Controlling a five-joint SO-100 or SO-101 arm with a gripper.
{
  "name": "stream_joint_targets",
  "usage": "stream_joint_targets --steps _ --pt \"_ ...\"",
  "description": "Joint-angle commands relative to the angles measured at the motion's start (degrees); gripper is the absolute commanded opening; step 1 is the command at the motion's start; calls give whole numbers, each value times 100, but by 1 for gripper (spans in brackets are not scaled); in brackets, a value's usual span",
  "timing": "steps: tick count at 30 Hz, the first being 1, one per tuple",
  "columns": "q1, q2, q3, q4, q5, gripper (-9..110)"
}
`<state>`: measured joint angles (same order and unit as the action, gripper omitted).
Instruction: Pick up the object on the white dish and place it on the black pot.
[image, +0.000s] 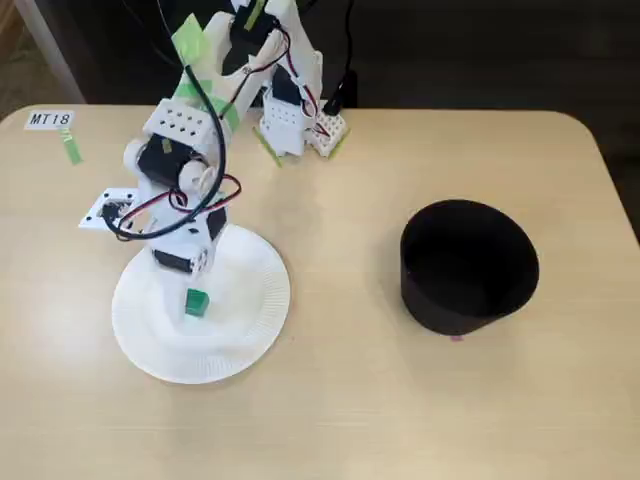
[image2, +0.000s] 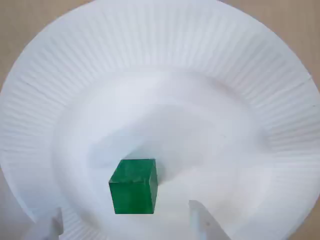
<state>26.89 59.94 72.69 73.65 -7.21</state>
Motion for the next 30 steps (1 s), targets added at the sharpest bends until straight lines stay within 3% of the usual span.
stream_joint_targets --steps 1,7,22,26,30 --pt "-53 -97 -642 255 26 34" --pt "-53 -826 -1670 817 -44 33" --pt "-44 -1318 -1793 826 -105 29" --pt "-62 -1529 -2083 835 -44 20" --pt "-62 -1723 -2355 888 264 0"
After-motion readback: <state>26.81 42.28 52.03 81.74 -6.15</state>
